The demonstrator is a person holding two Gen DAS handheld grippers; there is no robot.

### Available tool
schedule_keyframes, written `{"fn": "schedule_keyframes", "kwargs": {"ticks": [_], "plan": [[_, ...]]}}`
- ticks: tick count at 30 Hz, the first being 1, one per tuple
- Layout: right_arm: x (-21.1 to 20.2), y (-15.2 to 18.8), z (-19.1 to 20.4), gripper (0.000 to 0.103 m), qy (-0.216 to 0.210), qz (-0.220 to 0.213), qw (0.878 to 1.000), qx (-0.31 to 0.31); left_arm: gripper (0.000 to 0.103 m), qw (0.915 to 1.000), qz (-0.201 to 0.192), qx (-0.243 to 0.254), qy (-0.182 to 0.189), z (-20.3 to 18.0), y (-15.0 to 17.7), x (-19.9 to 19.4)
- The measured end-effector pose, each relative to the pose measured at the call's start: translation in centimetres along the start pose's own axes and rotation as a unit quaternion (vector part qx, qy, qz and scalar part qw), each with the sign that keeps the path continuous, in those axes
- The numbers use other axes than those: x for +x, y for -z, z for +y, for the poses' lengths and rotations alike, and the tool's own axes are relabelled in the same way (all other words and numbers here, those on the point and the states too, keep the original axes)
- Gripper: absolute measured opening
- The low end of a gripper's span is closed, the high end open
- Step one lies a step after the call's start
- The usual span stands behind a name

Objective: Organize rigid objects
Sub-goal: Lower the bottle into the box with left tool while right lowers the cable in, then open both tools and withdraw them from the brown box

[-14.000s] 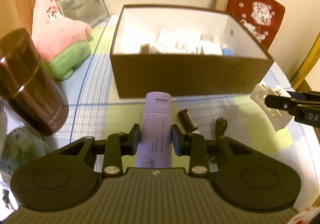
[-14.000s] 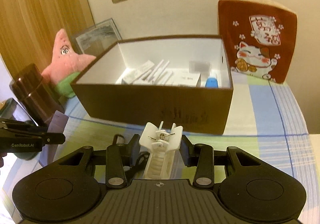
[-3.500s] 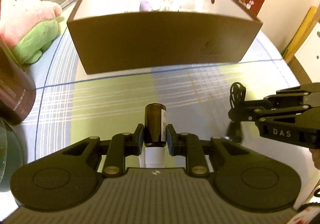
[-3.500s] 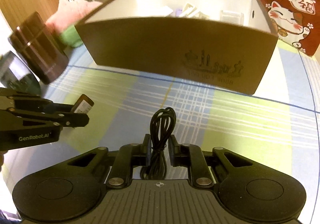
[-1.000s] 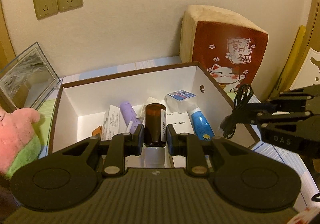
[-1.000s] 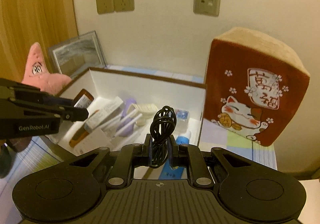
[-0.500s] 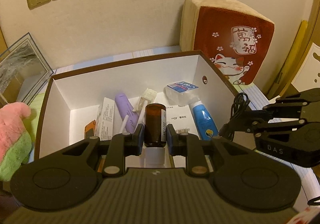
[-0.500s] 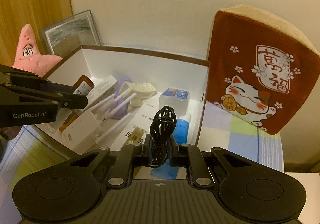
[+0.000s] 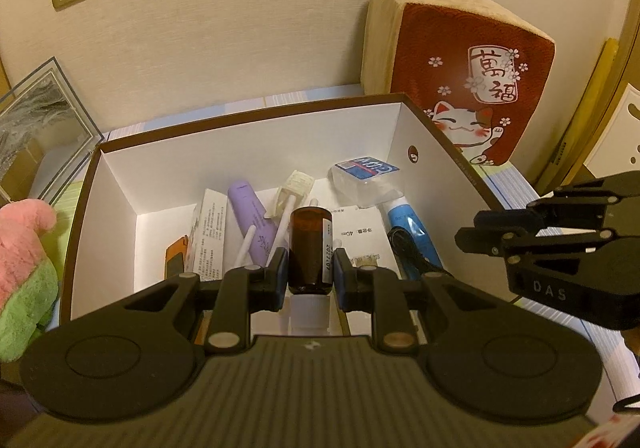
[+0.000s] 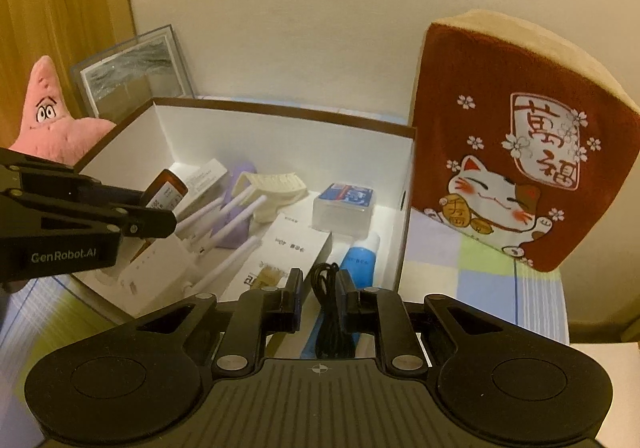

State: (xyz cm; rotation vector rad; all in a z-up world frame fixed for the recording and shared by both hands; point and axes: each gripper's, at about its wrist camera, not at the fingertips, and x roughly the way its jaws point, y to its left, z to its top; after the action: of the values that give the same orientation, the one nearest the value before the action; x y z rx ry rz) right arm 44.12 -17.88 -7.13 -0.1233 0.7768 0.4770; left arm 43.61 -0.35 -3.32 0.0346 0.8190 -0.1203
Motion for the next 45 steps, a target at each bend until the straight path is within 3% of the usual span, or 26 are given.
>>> {"fn": "schedule_keyframes", "kwargs": {"ticks": [11, 12, 13, 14, 16, 19, 33, 37, 45], "plan": [[0.1, 0.2, -0.4, 0.024, -0.004, 0.001, 1.000, 0.023, 0.021, 0.9999, 0.004, 0.001, 0.010, -0.1, -0.4, 0.9], [0.1, 0.1, -0.5, 0.028, -0.004, 0.000, 1.000, 0.026, 0.026, 0.9999, -0.001, 0.000, 0.010, -0.1, -0.4, 0.8], [0.1, 0.1, -0.5, 0.034, -0.004, -0.002, 1.000, 0.030, 0.042, 1.0000, -0.003, -0.002, 0.009, 0.0, -0.5, 0.8], [0.0, 0.1, -0.7, 0.037, -0.006, -0.004, 0.999, 0.034, 0.052, 1.0000, -0.007, -0.004, 0.005, 0.0, -0.5, 0.8], [-0.3, 0.1, -0.7, 0.053, -0.008, -0.009, 0.999, 0.039, 0.055, 0.9999, -0.012, -0.007, -0.003, 0.2, -0.5, 0.6], [-0.7, 0.2, -0.6, 0.059, -0.013, -0.015, 0.999, 0.040, 0.056, 0.9998, -0.003, -0.015, -0.010, 0.8, -0.5, 0.7], [-2.2, 1.6, 0.1, 0.065, -0.031, -0.015, 0.998, 0.055, 0.064, 0.9981, 0.002, -0.034, -0.051, 2.2, 0.9, -2.8], [-3.3, 2.0, 0.4, 0.066, -0.042, -0.023, 0.997, 0.061, 0.072, 0.9973, -0.014, -0.039, -0.061, 1.8, 1.8, -5.2], [-7.1, 3.7, 0.9, 0.066, -0.058, -0.038, 0.996, 0.061, 0.077, 0.9938, -0.036, -0.053, -0.091, -0.1, 4.4, -10.4]]}}
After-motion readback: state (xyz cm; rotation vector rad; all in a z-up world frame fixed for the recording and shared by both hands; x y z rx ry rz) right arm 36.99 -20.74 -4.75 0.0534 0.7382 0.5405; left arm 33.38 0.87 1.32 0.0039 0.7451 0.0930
